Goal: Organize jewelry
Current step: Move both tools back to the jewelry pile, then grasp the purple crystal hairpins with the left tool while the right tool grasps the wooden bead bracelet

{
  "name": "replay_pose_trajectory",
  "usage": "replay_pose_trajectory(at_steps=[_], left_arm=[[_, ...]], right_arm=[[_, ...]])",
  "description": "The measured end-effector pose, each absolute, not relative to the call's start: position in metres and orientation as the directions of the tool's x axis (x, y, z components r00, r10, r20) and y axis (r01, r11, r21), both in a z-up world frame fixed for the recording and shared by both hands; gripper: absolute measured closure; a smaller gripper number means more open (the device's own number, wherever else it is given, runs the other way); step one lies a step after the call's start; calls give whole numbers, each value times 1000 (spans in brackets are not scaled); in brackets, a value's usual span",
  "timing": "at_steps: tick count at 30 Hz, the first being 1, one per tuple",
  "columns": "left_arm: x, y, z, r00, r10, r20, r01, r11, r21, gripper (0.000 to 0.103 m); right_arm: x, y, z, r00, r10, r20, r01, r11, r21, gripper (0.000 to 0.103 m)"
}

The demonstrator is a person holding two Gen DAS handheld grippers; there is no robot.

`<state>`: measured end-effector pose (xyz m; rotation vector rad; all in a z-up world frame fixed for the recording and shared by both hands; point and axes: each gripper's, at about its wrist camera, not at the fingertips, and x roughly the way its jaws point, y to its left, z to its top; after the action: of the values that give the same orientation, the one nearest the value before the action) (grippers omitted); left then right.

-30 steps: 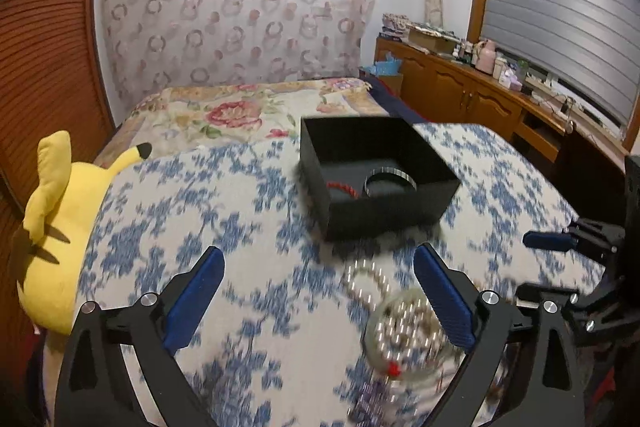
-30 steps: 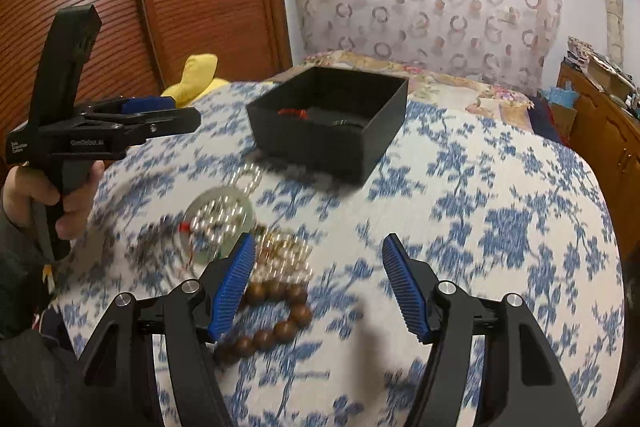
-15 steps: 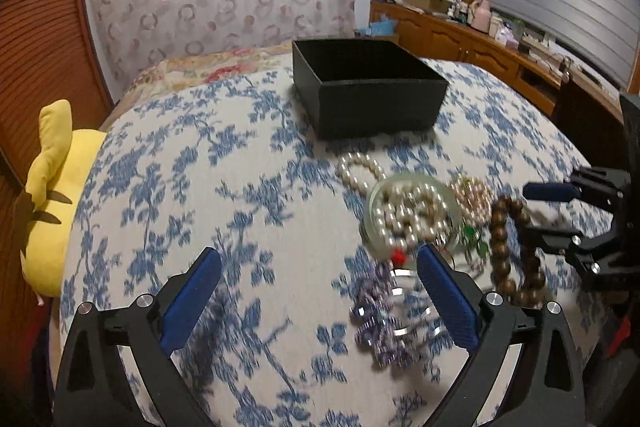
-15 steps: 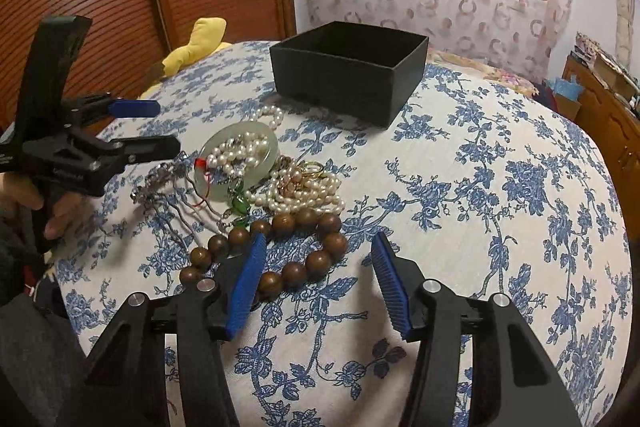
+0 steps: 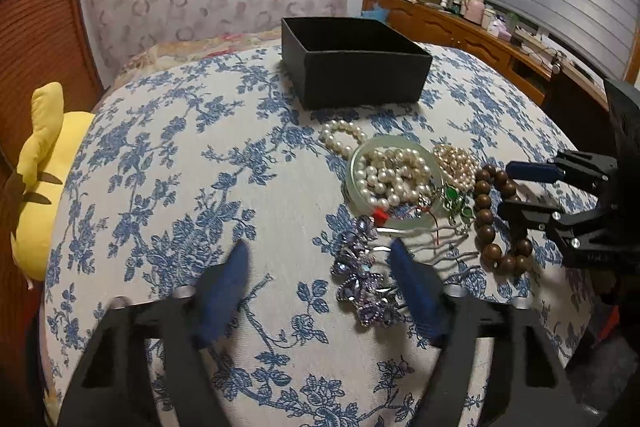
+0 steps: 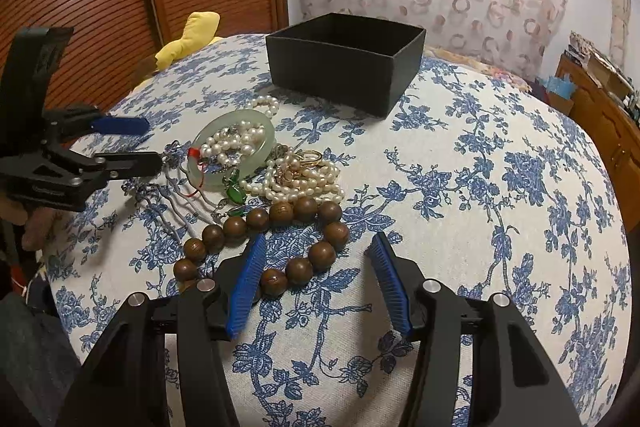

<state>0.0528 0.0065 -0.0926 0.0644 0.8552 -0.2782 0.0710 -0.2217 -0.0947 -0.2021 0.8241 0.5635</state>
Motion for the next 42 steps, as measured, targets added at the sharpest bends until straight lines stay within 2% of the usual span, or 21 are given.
replay_pose_trajectory(at_steps=[5,6,8,18,21,23,26,31,42], left_arm=[[50,0,-92,621,-240,-746,300,952,-56,65],[49,-2,-92,622,-243,-745,306,950,-55,67],[47,-5,-92,621,-252,-742,321,946,-53,81],[35,13,-85,648,-239,-723,272,960,-73,82],[31,21,-81,665,-225,-712,250,966,-71,82],[30,25,-81,673,-210,-710,236,970,-63,82],[29,32,-81,684,-200,-702,213,974,-71,82],[27,36,-76,704,-202,-681,193,977,-91,82],[35,38,-47,765,-200,-613,173,979,-104,82]], right_arm=[[72,-223,-95,542,397,-741,-546,837,48,46],[72,-223,-95,543,396,-741,-546,837,47,46],[72,-223,-95,543,396,-741,-546,837,47,46],[72,-222,-94,541,393,-744,-549,835,41,48],[74,-224,-94,544,381,-747,-544,839,32,58],[76,-227,-93,550,365,-751,-532,846,22,72],[81,-232,-93,552,350,-757,-521,853,15,86],[81,-235,-90,552,363,-751,-530,848,20,88],[72,-234,-36,630,421,-653,-567,824,-15,88]])
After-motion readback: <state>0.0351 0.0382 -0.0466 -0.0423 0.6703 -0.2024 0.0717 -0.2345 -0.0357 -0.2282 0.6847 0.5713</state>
